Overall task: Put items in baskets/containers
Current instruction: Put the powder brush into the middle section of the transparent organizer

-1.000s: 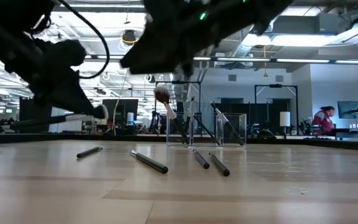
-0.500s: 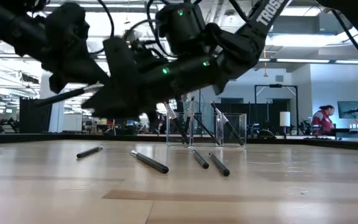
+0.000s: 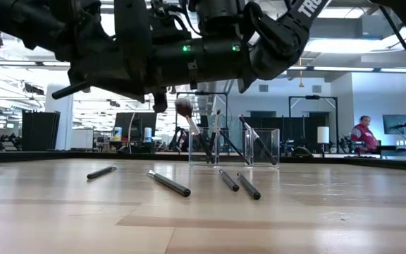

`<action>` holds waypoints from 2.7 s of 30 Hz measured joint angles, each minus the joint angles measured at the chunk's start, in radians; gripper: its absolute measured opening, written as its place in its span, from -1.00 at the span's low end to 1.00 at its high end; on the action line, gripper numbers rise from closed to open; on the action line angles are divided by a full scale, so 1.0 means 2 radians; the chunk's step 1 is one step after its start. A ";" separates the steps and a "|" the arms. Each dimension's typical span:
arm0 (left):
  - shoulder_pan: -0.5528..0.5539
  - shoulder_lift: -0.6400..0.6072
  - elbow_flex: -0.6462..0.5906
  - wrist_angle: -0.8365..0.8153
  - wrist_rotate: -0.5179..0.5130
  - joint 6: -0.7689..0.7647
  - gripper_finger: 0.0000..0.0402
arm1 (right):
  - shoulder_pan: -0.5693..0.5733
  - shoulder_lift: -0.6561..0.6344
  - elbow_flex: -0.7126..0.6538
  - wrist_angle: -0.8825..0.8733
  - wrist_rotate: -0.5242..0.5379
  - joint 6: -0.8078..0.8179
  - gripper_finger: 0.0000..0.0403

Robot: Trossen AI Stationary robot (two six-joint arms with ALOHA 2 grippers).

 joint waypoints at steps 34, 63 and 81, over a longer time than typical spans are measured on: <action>-0.006 0.000 0.000 0.007 0.009 0.009 -0.98 | -0.003 -0.010 -0.001 -0.112 -0.034 0.089 -0.37; -0.006 0.000 0.001 0.034 0.025 0.019 -0.98 | 0.002 -0.113 0.000 -0.245 0.068 -0.007 -0.37; -0.006 0.000 0.000 0.038 0.026 0.023 -0.97 | 0.002 -0.113 0.000 -0.264 0.070 -0.021 -0.85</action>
